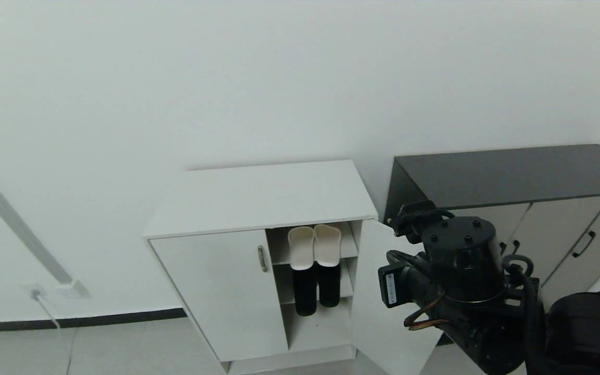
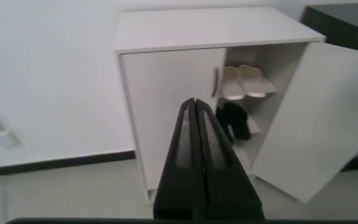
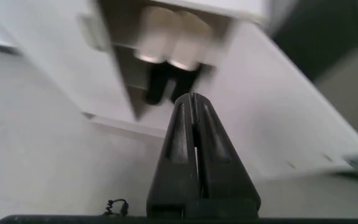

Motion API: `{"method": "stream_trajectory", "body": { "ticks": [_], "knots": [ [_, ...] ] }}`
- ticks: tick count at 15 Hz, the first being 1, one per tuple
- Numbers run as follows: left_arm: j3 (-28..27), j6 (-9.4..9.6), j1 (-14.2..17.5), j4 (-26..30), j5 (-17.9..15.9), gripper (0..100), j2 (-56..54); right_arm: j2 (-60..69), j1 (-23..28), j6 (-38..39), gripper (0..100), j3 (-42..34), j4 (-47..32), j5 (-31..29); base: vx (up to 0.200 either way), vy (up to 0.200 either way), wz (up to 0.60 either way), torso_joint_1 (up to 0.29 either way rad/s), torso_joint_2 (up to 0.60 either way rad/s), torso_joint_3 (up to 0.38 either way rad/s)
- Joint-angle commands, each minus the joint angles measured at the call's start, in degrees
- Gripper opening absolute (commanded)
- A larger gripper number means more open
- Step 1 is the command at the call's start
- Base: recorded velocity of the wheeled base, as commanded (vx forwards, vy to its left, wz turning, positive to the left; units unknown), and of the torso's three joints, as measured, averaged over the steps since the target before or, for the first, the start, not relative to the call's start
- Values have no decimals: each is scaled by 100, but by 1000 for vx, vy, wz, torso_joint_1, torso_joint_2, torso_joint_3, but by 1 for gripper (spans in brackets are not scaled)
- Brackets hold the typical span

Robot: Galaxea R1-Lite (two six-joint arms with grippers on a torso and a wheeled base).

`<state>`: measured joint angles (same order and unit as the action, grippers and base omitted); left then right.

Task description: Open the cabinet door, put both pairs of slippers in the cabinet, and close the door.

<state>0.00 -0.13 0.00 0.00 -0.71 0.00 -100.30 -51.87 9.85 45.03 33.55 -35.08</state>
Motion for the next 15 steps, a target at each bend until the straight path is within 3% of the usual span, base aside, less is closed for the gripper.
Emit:
{"method": "stream_trajectory", "body": {
  "ticks": [1,9,13,15],
  "knots": [
    [0,-4,0,0,0,0,0,2,10,-1,0,-3,3,2,0,0,0,0,0,0],
    [0,-4,0,0,0,0,0,11,45,-45,0,-21,3,2,0,0,0,0,0,0],
    [0,5,0,0,0,0,0,2,63,-45,0,-21,3,2,-200,0,0,7,5,1],
    [0,5,0,0,0,0,0,2,125,-45,0,-12,11,2,0,0,0,0,0,0]
  ]
}}
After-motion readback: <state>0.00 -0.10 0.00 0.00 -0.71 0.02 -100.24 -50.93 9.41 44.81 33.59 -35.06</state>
